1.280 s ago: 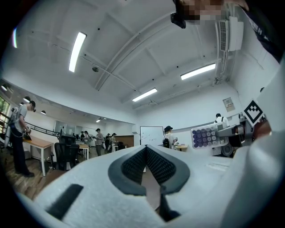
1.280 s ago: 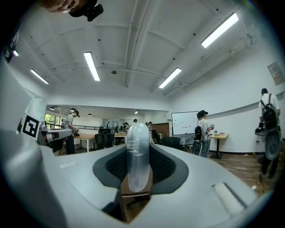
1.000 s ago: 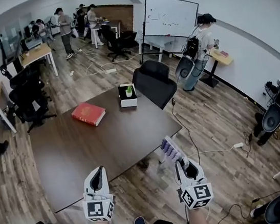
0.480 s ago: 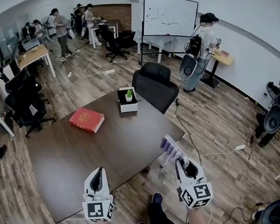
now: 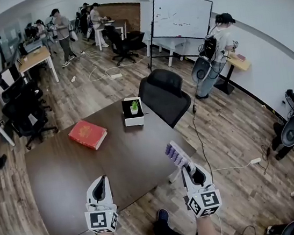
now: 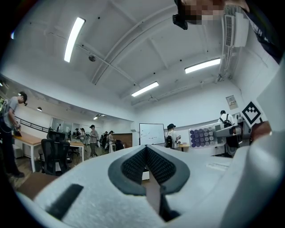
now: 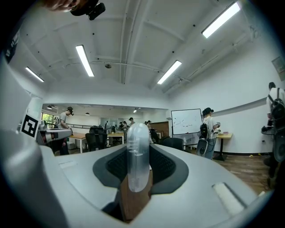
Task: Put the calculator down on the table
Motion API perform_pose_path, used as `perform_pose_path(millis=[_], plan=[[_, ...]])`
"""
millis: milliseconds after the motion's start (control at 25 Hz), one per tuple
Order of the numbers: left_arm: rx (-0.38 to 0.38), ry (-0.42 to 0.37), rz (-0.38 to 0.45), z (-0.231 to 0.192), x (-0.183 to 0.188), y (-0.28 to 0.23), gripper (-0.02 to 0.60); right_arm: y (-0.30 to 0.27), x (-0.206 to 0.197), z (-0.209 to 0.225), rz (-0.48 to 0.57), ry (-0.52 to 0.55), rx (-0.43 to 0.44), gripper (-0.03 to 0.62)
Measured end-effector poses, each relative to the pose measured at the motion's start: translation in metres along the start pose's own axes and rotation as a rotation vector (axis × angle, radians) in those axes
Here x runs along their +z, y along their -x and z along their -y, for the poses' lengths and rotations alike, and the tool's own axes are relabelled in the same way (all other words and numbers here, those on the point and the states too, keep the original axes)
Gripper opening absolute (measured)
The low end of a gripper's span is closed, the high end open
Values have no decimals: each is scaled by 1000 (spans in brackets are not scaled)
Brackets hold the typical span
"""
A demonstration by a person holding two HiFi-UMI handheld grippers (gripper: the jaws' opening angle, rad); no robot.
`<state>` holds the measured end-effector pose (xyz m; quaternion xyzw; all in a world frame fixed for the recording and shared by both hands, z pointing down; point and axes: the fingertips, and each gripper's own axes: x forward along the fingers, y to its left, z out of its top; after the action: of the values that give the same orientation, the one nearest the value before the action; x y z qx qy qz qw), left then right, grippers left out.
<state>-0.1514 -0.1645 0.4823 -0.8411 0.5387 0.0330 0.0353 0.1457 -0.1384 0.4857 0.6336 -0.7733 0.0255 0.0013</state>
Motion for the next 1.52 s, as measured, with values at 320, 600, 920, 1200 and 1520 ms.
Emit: perform_pose_path(millis=[320,600,920,1200,1520], plan=[[46,-12,8,1,6,-90,-5,-86,15,51,-7,18,56,123],[89,-4,19,3,3,-147,-5,-144,19,81,-1,11,114,123],[101,-2,9,-8,-4,-168,-5,-177,14,78,-10,-5,143,123],[88,-9,-1,-34,-3,-176,-5,-191,12,70,-20,-9,112,123],[84,-2,4,-48,-10,-190,-5,-210,7,59,-33,7,116,123]])
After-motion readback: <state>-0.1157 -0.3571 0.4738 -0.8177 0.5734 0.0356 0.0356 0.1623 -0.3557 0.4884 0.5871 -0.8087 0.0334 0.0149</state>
